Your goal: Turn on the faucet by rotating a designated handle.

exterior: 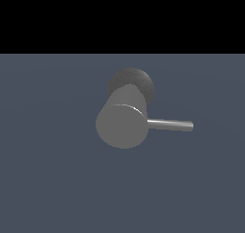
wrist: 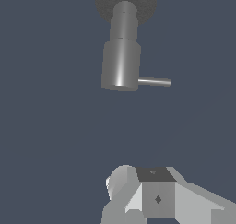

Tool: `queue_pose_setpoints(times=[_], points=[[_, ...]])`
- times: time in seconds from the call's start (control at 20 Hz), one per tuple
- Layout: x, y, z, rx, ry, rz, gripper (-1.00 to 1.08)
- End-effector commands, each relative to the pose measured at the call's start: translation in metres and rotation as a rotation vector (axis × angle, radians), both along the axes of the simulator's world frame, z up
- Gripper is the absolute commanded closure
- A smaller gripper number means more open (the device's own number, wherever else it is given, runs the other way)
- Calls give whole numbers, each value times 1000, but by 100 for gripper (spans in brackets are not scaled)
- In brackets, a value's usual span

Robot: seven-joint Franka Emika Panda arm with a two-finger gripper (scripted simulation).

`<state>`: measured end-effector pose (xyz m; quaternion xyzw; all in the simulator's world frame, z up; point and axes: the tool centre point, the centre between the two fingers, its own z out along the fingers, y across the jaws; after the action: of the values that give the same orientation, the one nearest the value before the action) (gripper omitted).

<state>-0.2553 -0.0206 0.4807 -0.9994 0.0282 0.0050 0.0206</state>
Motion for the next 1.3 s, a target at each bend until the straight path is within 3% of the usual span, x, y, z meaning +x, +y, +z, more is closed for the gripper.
queue_pose_setpoints(times=[0.0,0.35,0.7,1.0,1.25], points=[[0,0,0,0,0,0,108],[1,0,3,19,-20,-35,108],[2,1,7,92,-52,-37,108],[4,2,15,199,-98,-28,108],[6,1,26,340,-161,-18,108]])
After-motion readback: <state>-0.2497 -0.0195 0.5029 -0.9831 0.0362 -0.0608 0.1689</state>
